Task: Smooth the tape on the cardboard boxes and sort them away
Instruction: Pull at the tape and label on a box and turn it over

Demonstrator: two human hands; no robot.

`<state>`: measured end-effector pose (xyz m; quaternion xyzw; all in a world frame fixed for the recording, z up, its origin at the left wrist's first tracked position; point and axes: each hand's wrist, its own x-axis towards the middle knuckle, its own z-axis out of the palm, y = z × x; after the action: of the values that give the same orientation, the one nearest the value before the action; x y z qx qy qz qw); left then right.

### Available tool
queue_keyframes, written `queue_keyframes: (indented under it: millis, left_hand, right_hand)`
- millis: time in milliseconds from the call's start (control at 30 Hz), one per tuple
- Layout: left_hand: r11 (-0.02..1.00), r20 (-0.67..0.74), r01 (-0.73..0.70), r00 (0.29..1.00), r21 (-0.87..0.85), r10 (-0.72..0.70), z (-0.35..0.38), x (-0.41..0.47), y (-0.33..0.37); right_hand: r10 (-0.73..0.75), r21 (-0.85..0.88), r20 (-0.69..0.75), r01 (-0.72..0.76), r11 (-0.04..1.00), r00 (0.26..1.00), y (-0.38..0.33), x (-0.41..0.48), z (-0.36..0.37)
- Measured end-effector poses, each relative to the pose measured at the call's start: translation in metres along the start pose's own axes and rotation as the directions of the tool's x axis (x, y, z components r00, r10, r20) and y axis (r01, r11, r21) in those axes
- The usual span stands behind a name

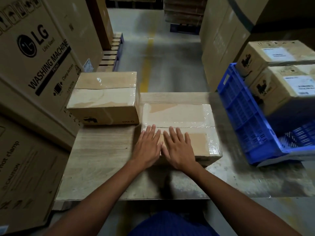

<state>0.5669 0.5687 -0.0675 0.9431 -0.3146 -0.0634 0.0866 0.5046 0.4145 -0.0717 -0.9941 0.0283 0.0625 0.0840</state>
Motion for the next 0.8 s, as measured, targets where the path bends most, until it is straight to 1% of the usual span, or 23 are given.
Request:
queue_keyframes:
  millis: [100,200,267,333,400,533,667,733,800]
  left_hand:
    - [1.0,0.008,0.009,1.0,0.029,-0.009,-0.009,0.005,0.002]
    - [0.991,-0.047,-0.037,0.998,0.128,0.043,-0.02,0.021,0.002]
    - [0.993,-0.073,-0.052,0.995,0.109,0.06,-0.025,0.035,0.001]
    - [0.999,-0.053,-0.052,0.997,0.005,0.052,-0.023,0.05,-0.003]
    - [0.998,0.003,-0.031,0.999,-0.046,0.032,-0.017,0.058,-0.007]
    - [1.0,0.05,0.028,0.998,0.003,-0.028,-0.01,0.064,-0.01]
    - [0.994,0.055,0.045,0.997,0.098,-0.051,-0.026,0.08,0.004]
    - [0.996,0.052,0.044,0.997,0.082,-0.049,-0.032,0.092,0.012]
    - [0.999,0.093,0.017,0.995,0.04,-0.021,-0.028,0.097,0.019]
  right_hand:
    - [-0.023,-0.002,-0.004,0.023,1.0,1.0,0.003,0.004,-0.012]
    - [-0.073,-0.069,-0.022,0.071,0.995,0.997,0.01,0.019,-0.032]
    - [-0.067,-0.075,-0.007,0.067,0.995,0.998,0.013,0.032,-0.044]
    - [-0.051,-0.066,0.063,0.055,0.996,0.997,0.018,0.044,-0.047]
    - [-0.022,-0.033,0.158,0.027,0.999,0.987,0.022,0.052,-0.041]
    - [-0.011,-0.05,0.17,0.02,0.999,0.985,0.029,0.057,-0.027]
    - [-0.055,-0.061,0.172,0.067,0.996,0.984,0.04,0.065,-0.049]
    - [-0.015,-0.034,0.152,0.02,0.999,0.988,0.053,0.068,-0.057]
    - [0.077,-0.027,0.167,-0.073,0.997,0.983,0.065,0.066,-0.051]
